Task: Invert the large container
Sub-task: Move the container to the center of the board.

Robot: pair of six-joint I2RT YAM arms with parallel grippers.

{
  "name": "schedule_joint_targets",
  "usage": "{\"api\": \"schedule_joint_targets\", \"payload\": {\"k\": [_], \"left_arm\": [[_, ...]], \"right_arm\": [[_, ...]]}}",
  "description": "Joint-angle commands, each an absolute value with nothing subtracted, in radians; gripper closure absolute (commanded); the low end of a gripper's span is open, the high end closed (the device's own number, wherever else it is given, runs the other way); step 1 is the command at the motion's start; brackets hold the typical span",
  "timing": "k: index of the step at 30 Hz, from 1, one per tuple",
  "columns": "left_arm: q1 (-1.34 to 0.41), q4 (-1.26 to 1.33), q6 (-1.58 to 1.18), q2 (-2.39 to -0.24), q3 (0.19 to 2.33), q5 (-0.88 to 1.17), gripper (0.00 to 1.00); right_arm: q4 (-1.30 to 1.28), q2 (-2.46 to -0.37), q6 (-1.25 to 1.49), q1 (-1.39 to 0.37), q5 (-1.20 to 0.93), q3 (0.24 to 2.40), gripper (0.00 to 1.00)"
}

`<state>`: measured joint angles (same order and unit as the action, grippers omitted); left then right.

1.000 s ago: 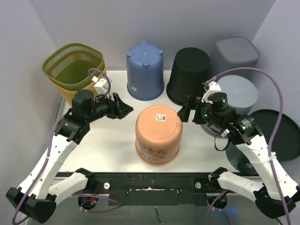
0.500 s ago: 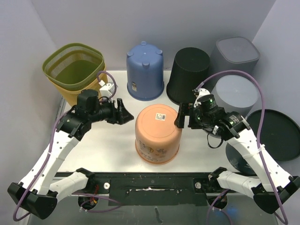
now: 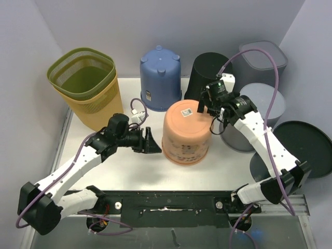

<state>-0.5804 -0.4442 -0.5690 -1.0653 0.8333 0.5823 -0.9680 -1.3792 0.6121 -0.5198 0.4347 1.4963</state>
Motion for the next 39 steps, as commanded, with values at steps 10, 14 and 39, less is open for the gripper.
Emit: {"api": "schedule_joint_targets", "payload": {"k": [10, 14, 39], "left_arm": [[-0.654, 0.276, -0.747, -1.48, 1.006, 0.58, 0.42], [-0.663, 0.398, -0.815, -1.551, 1.024, 0.494, 0.42], [-0.296, -0.093, -0.584, -1.288, 1.337, 0.392, 0.42]], "right_arm": [[-0.892, -1.184, 0.576, -0.495, 0.29, 1.573, 0.02], [-0.904, -1.066, 0.569, -0.497, 0.169, 1.505, 0.02], [-0.772, -1.136, 0.605, -0.624, 0.095, 1.202, 0.02]]}}
